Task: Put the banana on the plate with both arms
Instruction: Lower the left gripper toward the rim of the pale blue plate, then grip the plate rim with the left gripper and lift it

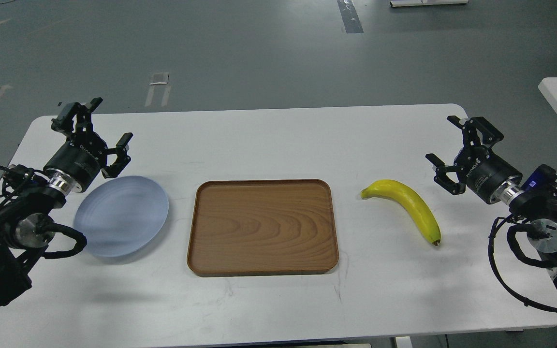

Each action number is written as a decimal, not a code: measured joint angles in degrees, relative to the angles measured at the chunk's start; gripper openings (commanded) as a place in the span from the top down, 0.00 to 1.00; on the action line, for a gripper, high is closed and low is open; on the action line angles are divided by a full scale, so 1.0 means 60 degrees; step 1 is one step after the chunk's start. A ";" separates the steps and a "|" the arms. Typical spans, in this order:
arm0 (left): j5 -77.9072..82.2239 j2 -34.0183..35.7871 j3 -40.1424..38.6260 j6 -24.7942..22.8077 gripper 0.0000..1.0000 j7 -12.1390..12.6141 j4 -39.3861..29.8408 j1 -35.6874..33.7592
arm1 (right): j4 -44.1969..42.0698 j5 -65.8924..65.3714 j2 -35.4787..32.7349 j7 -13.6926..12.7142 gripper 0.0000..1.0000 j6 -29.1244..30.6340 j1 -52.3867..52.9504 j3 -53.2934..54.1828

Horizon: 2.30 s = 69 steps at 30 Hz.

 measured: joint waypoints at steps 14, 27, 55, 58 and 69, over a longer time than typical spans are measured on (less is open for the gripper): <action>0.0180 0.0511 0.0085 -0.0001 0.02 0.0076 -0.0043 -0.0517 | 0.0002 -0.0045 -0.0075 0.0000 0.00 0.0000 0.0033 -0.0054; 0.8202 0.3505 0.0128 -0.0007 0.02 -0.0287 -0.3656 -0.1798 | -0.0014 -0.0127 -0.0096 0.0005 0.00 0.0001 0.0138 -0.0099; 1.4375 0.3078 0.3362 0.2399 0.20 -0.0287 -0.0652 -0.0572 | 0.0042 -0.0176 -0.0037 0.0000 0.00 0.0000 0.0115 -0.0153; 1.4354 0.3017 0.3368 0.2410 0.33 -0.0287 -0.0559 -0.0485 | 0.0045 -0.0176 -0.0044 0.0000 0.00 0.0000 0.0116 -0.0149; 1.4332 0.3008 0.3408 0.2371 1.00 -0.0287 -0.0541 -0.0335 | 0.0038 -0.0186 -0.0049 0.0000 0.00 0.0000 0.0157 -0.0147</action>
